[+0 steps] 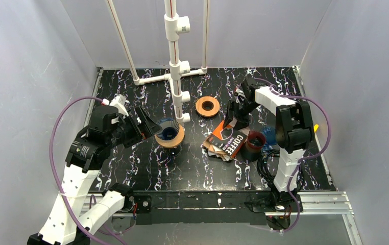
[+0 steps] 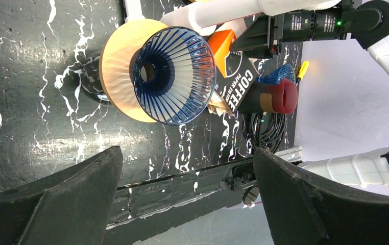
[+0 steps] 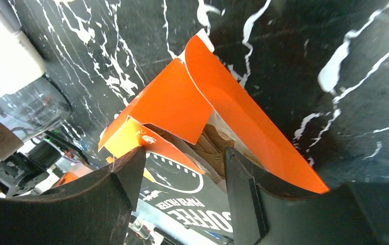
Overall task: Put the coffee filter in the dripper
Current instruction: Move the coffee filter holder to the center of the board.
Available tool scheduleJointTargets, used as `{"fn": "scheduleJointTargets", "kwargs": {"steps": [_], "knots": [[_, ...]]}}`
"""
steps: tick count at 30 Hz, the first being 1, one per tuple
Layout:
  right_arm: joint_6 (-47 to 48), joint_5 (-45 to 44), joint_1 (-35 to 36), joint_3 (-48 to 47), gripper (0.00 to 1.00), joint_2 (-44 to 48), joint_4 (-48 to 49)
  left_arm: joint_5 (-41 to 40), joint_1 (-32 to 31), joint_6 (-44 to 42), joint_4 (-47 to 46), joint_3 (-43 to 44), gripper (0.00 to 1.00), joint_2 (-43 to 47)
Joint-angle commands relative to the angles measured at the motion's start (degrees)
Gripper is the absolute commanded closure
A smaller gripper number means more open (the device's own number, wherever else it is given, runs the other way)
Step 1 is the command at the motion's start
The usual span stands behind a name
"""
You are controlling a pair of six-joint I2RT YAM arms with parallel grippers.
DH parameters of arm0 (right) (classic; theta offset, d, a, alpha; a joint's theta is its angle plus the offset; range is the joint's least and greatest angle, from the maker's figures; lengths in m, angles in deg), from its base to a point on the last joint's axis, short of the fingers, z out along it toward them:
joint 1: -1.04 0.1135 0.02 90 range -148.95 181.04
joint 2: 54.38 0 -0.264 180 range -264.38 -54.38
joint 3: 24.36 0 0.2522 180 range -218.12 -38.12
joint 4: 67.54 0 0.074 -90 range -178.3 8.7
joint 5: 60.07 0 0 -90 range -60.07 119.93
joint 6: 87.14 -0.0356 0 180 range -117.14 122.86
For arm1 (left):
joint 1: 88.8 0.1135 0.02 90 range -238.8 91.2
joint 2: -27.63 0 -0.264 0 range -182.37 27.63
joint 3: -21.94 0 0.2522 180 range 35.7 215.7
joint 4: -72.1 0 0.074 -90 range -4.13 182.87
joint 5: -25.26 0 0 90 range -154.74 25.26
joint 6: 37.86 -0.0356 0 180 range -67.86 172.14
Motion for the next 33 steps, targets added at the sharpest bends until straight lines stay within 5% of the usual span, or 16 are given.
{"fn": "scheduleJointTargets", "kwargs": {"steps": [1,33], "knots": [[-5.0,3.7,0.8,3.8,0.34,4.2,3.2,1.2,0.2,1.1,0.8,-1.2,0.02,1.2],[-36.7,9.4,9.4,27.6,0.23,19.4,25.2,3.9,0.2,11.8,3.8,-5.7,0.01,5.9]]}}
